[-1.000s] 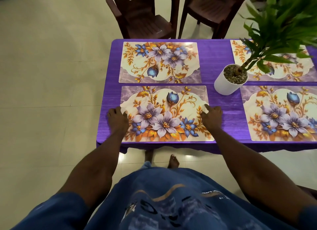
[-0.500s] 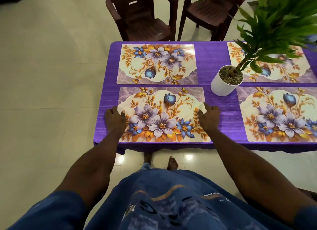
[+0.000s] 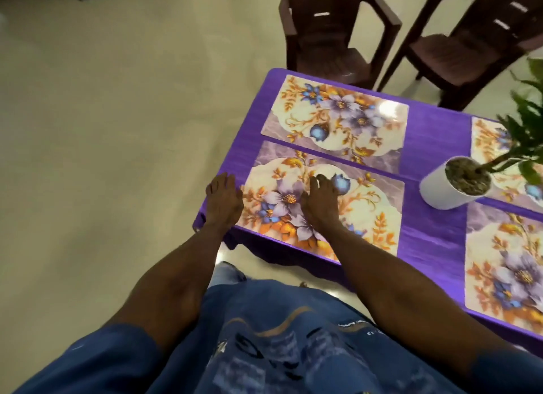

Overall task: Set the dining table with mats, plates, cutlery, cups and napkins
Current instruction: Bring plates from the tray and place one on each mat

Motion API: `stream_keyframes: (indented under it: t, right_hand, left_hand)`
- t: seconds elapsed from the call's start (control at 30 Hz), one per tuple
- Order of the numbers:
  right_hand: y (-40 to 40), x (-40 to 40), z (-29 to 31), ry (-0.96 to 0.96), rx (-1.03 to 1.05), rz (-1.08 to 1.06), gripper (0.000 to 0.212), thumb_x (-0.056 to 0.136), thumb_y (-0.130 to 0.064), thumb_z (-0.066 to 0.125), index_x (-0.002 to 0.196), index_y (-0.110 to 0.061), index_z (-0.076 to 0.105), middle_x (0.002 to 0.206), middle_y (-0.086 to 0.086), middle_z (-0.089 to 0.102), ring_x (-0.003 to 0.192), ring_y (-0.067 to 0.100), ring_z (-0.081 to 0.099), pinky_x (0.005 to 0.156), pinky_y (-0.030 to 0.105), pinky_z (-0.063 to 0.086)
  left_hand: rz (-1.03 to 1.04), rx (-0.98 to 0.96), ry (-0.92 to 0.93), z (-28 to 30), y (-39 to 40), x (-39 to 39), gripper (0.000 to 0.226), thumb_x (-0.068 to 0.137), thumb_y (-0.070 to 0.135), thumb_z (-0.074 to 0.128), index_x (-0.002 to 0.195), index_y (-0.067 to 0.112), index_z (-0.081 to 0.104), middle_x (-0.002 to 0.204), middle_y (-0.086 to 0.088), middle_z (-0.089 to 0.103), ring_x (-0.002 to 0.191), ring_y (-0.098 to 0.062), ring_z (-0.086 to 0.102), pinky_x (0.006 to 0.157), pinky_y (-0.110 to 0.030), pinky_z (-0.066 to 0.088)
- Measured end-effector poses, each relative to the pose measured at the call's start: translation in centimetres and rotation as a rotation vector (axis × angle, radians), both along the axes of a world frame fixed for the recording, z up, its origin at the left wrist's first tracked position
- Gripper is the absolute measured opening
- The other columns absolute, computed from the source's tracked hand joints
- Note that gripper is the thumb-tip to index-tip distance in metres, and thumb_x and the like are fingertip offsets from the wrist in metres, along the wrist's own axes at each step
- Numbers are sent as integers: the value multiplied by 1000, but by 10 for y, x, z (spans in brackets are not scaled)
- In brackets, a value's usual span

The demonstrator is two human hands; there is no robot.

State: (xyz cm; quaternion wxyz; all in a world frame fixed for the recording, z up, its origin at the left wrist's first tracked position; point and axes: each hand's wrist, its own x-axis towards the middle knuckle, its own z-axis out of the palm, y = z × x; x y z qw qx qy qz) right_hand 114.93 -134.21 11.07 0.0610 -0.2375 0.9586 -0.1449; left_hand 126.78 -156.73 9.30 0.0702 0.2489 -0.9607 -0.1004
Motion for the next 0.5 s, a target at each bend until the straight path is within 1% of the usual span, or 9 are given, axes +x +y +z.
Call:
stream_keyframes:
  t: [0.1, 0.17, 0.27, 0.37, 0.43, 0.5]
  right_hand:
    - [-65, 10, 4, -4, 16, 115, 41, 93, -20, 53, 130, -2, 51, 132, 20, 51, 118, 39, 48, 97, 46, 38]
    - [-106, 15, 5, 15, -3, 166, 33, 95, -16, 49, 123, -1, 54, 124, 21, 54, 112, 39, 51, 92, 47, 39]
    - [-174, 21, -4, 75, -23, 243, 18, 89, -9, 52, 105, -3, 58, 105, 20, 58, 97, 40, 54, 79, 47, 42]
    - [-245, 24, -12, 107, -49, 268, 11, 82, -5, 56, 93, -4, 58, 93, 18, 58, 87, 39, 56, 73, 45, 43]
    - [-297, 30, -14, 91, -21, 255, 12, 82, -6, 56, 94, -5, 59, 93, 17, 59, 86, 38, 56, 72, 43, 43]
    - [-339, 39, -16, 12, 40, 242, 16, 87, -7, 51, 101, -4, 59, 101, 17, 58, 93, 38, 55, 76, 44, 41]
  left_hand:
    - [71, -13, 44, 2, -37, 19, 31, 97, 26, 51, 119, 6, 56, 120, -17, 57, 111, -38, 51, 93, -48, 39]
    - [107, -30, 79, 0, -65, 29, 26, 96, 23, 52, 115, 5, 58, 116, -17, 59, 106, -38, 53, 90, -48, 40]
    - [126, -30, 96, -12, -119, 39, 21, 97, 21, 52, 110, 6, 59, 107, -16, 60, 98, -38, 53, 84, -46, 40]
    - [102, -2, 58, -24, -181, 39, 19, 98, 22, 53, 106, 7, 60, 101, -15, 60, 94, -37, 54, 80, -45, 41]
    - [58, 10, -1, -29, -228, 41, 18, 97, 21, 54, 104, 6, 60, 98, -16, 60, 90, -38, 55, 76, -44, 43]
    - [-5, 20, -84, -29, -267, 47, 18, 96, 19, 54, 101, 4, 60, 95, -17, 60, 87, -38, 56, 73, -44, 43]
